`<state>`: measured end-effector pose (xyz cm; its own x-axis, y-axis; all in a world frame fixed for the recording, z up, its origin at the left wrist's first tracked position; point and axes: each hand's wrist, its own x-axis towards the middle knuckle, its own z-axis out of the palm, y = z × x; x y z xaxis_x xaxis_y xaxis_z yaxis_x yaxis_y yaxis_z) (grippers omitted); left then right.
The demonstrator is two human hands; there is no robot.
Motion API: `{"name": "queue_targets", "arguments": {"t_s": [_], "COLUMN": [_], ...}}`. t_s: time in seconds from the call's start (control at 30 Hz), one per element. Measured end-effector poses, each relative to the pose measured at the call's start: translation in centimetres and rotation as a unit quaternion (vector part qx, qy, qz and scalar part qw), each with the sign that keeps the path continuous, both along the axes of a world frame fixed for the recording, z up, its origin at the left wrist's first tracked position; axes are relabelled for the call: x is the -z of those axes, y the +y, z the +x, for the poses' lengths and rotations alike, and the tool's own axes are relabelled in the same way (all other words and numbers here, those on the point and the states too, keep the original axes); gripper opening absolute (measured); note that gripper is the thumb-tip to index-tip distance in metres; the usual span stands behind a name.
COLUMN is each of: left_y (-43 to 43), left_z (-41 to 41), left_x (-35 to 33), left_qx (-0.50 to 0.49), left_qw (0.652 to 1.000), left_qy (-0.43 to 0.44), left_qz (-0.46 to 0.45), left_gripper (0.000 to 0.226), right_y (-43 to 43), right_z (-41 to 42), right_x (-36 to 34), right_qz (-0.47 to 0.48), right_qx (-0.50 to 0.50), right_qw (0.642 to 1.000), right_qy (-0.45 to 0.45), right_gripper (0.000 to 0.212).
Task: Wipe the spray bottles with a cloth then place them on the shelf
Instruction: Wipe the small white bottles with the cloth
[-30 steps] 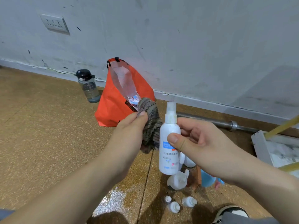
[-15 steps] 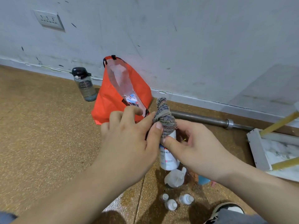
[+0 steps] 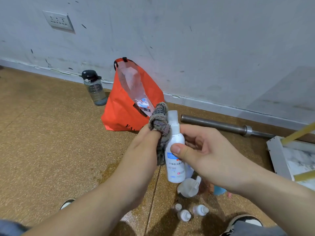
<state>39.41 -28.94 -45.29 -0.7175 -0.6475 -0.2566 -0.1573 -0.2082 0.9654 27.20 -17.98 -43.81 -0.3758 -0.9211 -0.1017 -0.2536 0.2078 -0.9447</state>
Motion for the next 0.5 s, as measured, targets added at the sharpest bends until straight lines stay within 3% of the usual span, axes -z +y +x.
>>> {"name": "queue_targets", "arguments": {"t_s": [0.1,0.17,0.23,0.3,0.4,0.47,0.5], "left_y": [-0.7,-0.8,-0.3,0.8,2.0,1.9,1.7], "left_z": [-0.4,-0.7,-0.6,0.2,1.0,1.1,1.0], "left_x": [0.0,0.2,0.2,0.0,1.4,2.2,2.4], "left_qx": [-0.005,-0.018,-0.018,-0.003,0.035,0.042,0.032], "left_qw": [0.983,0.983,0.994,0.997,0.954,0.927,0.931], "left_qy": [0.049,0.044,0.043,0.054,0.032,0.008,0.012], "left_qz": [0.174,0.179,0.097,-0.054,-0.297,-0.372,-0.364], "left_gripper": [0.038,0.04,0.036,0.032,0.034,0.046,0.044], "right_y": [0.4,0.4,0.2,-0.1,-0.2,0.0,0.0], "right_z": [-0.5,-0.5,-0.5,-0.6,-0.9,-0.4,-0.1], "right_x": [0.2,0.3,0.5,0.6,0.9,1.2,1.3], "right_qz": [0.005,0.003,0.004,0.01,0.041,0.056,0.051], "right_qx": [-0.028,-0.035,-0.003,0.037,0.046,0.043,0.042], "right_qw": [1.0,0.999,0.999,0.997,0.997,0.987,0.98], "right_qy": [-0.007,-0.014,-0.044,-0.071,0.049,0.142,0.187], "right_gripper": [0.014,0.015,0.014,0.017,0.021,0.02,0.017]}}
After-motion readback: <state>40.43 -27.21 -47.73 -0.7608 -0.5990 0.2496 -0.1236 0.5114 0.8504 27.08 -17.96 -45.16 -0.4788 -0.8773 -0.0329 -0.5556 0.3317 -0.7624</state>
